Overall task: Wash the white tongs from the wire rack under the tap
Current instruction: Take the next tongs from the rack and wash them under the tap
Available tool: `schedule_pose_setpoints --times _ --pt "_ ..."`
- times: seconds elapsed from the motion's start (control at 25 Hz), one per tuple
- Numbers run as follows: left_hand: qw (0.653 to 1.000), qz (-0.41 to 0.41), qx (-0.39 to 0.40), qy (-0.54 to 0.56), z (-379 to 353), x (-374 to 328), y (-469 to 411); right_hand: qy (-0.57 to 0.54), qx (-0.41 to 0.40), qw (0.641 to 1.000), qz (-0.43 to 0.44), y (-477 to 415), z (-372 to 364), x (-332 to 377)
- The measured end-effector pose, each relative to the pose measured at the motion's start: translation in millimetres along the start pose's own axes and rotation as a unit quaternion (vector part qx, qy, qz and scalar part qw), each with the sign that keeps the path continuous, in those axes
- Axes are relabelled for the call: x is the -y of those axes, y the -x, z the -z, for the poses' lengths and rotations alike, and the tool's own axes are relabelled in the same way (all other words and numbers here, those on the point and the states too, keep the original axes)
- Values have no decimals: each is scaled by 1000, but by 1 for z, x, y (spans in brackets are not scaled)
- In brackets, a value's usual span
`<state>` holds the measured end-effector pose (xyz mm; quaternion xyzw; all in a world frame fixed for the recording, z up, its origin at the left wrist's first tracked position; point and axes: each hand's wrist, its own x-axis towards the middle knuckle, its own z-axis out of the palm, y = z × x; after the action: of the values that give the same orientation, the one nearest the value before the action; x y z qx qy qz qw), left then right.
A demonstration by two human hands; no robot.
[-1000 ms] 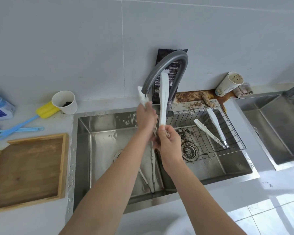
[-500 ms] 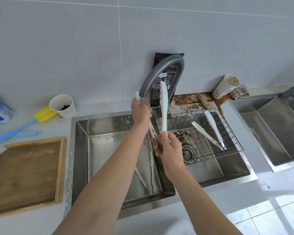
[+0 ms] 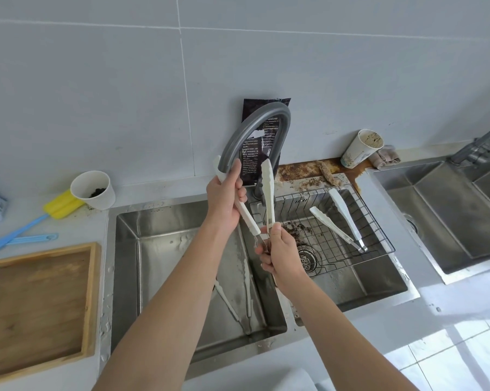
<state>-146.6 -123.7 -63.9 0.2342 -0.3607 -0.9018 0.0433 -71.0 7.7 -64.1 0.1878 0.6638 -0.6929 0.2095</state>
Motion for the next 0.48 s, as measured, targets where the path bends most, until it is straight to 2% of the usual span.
schedule_pose_setpoints --times 0.2,0.32,0.4,0.48 --pt "1000 1 14 28 1 5 3 46 -15 999 -25 -3 3 -3" --pt "1000 -9 7 17 4 9 7 121 -19 990 64 1 3 -12" --pt "1000 -14 10 12 3 12 9 182 -4 972 145 5 1 -20" --pt "1000 -13 20 5 2 14 11 228 -1 957 181 5 1 -27"
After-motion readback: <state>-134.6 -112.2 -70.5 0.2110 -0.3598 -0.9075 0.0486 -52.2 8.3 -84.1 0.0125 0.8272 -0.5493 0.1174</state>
